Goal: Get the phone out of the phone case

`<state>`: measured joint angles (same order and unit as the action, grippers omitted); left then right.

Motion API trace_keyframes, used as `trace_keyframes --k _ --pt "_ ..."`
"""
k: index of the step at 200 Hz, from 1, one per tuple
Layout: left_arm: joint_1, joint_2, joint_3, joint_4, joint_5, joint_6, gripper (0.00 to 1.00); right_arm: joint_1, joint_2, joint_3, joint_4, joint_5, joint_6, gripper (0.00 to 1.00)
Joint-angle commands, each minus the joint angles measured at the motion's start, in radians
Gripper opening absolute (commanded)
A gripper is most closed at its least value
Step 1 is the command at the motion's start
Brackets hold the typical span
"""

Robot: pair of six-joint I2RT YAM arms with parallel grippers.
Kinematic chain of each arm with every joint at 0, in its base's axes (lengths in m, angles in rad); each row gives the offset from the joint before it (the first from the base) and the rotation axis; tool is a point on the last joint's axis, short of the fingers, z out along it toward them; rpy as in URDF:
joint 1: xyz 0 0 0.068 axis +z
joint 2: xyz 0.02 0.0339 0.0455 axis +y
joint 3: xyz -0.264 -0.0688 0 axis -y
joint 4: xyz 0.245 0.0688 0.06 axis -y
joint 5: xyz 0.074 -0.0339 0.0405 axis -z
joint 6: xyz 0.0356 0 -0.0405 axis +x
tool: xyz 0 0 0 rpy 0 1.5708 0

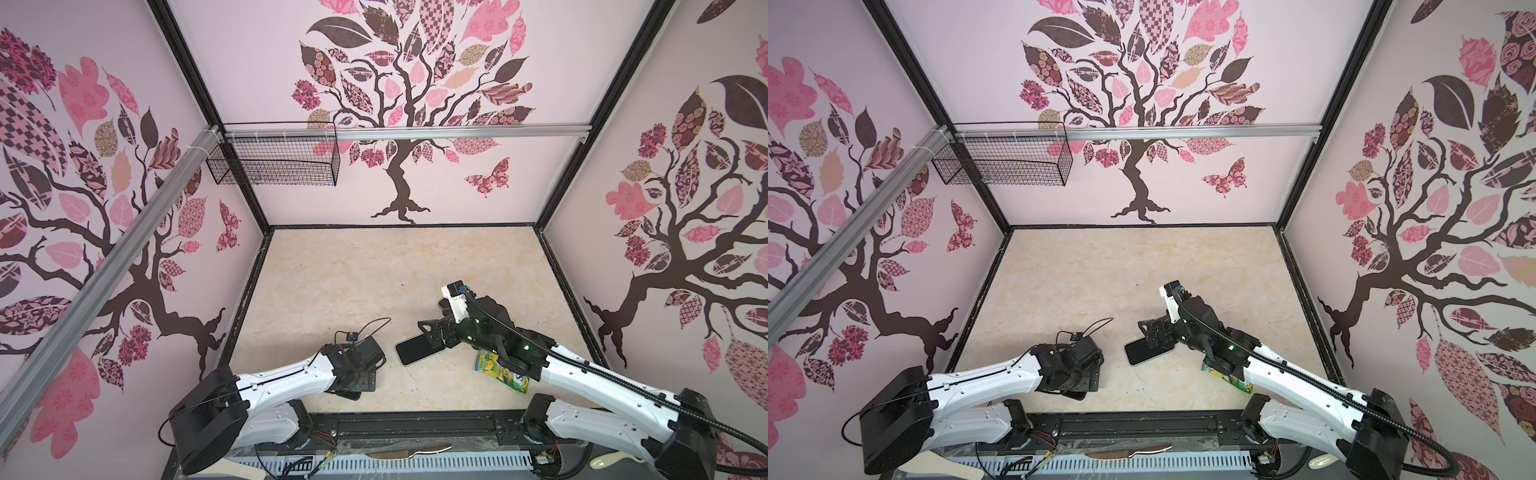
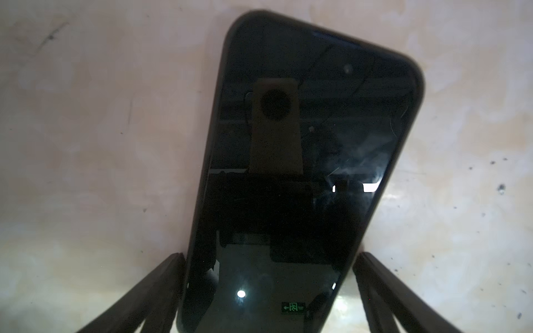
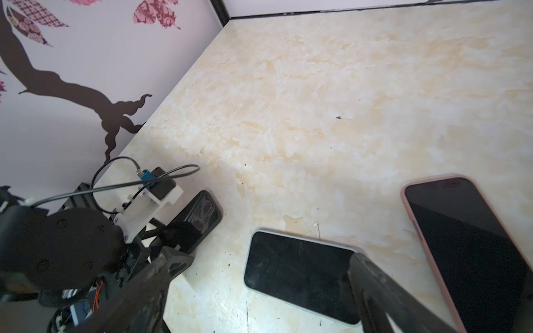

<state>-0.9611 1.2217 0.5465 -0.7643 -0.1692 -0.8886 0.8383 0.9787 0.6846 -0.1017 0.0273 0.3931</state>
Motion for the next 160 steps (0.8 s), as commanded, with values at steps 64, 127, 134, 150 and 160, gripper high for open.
trace_keyframes --k 64,127,134,150,160 --pt "-0.016 0.041 0.008 -0.043 0.0 -0.01 0.68 -0.032 -0.038 -0.026 -0.03 0.079 0.068 1.0" --pt "-0.016 -0.068 0.029 -0.008 -0.03 -0.04 0.44 -0.059 -0.007 -0.067 0.004 0.09 0.201 1.0" --pt "-0.014 -0.094 0.033 0.004 -0.032 -0.036 0.43 -0.069 0.002 -0.075 0.019 0.052 0.223 1.0" --pt "-0.004 -0.145 0.033 0.046 -0.017 -0.023 0.39 -0.094 0.027 -0.097 0.077 -0.053 0.281 1.0" --pt "0.002 -0.17 0.029 0.076 -0.002 -0.014 0.38 -0.111 0.049 -0.111 0.126 -0.139 0.314 1.0"
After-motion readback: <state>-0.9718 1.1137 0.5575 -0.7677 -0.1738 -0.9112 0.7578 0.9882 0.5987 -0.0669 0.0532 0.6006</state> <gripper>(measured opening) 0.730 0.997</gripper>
